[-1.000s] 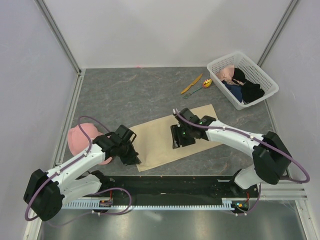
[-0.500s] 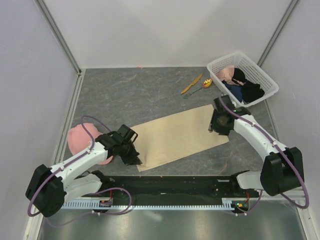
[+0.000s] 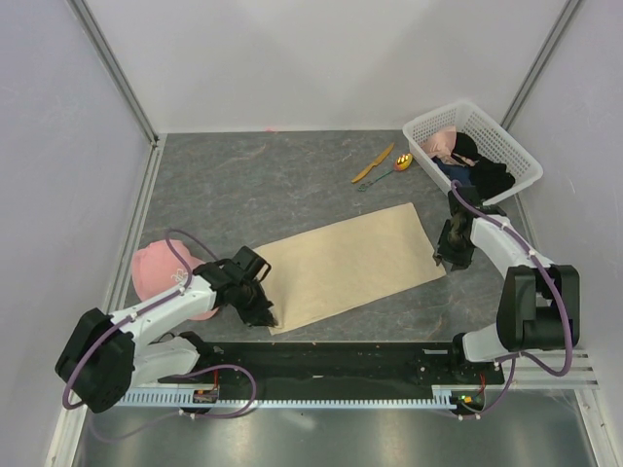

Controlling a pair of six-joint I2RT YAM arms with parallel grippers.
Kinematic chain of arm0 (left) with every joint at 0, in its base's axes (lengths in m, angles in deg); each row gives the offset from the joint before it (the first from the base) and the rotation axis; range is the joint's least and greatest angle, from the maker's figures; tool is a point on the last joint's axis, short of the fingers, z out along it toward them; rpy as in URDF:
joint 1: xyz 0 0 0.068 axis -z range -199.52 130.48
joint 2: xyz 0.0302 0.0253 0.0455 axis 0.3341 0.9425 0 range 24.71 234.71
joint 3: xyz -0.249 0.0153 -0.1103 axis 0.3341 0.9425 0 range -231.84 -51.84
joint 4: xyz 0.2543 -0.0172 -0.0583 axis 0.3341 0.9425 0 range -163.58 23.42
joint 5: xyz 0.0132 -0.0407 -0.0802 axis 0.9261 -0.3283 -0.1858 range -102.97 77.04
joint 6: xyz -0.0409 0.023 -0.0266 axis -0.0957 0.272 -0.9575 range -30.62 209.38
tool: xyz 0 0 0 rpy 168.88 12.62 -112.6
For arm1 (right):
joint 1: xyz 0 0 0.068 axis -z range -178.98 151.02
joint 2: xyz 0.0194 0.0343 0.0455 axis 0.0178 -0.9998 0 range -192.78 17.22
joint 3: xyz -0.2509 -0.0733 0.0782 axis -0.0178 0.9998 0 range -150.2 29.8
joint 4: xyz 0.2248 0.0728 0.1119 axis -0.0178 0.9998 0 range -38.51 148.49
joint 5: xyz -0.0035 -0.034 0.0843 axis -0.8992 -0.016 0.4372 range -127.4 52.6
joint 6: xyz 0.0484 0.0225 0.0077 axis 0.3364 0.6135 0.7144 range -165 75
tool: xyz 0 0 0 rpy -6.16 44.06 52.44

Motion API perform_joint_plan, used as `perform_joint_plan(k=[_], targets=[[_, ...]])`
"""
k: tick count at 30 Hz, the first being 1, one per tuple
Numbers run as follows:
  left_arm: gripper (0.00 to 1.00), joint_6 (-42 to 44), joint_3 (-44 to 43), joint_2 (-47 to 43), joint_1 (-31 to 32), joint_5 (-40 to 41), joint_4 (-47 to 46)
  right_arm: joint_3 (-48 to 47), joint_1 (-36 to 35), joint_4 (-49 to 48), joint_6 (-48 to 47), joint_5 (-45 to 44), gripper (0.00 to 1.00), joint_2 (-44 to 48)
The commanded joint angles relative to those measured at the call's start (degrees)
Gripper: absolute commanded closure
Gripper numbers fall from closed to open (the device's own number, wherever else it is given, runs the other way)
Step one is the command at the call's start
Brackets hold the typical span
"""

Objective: Fold the napkin into a case and place the utensils inside
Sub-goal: Smooth out the rectangle-folded napkin at the center of the board.

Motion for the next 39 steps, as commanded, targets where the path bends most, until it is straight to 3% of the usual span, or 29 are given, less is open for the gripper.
perform_joint_plan(k=[1,10,14,17,21,23,25,29,34,39], targets=[[0.98,1.1,1.4,-0.3,0.3,-1.7,-0.6,1.4,0.3,-3.2,-1.0,0.6,0.55,-1.2],[0.96,2.7,1.3,1.8,0.3,-1.7,2.1,1.8,2.3,-6.1,-1.4,2.6,0.64,-4.8],[0.58,3.1,-3.0,-1.6,0.3,1.7,10.1,1.9,2.3,-6.2,-1.5,2.7,0.67,-5.4],[0.46,3.3,-8.1,-6.9,0.3,3.8,16.3,1.7,2.3,-6.2,-1.6,2.5,0.69,-5.0],[0.48,4.0,-13.8,-9.4,-1.4,5.4,16.9,1.4,2.3,-6.2,-1.5,2.7,0.71,-5.3],[0.58,5.3,-14.6,-7.7,-4.2,6.0,13.0,1.2,2.3,-6.1,-1.4,2.7,0.72,-5.4],[0.75,8.9,-16.5,-3.0,-10.3,6.1,9.9,0.8,2.3,-5.7,-1.5,2.2,0.73,-4.9],[0.89,17.3,-20.9,8.5,-20.1,7.0,0.9,-0.1,2.3,-5.4,-2.0,1.8,0.74,-5.2],[0.95,24.0,-28.6,25.7,-25.3,7.0,-1.6,-0.7,2.3,-5.5,-1.9,1.8,0.78,-5.8],[0.97,29.0,-32.3,34.4,-27.1,9.0,-2.4,-0.9,2.3,-5.5,-1.5,1.9,0.84,-6.1]])
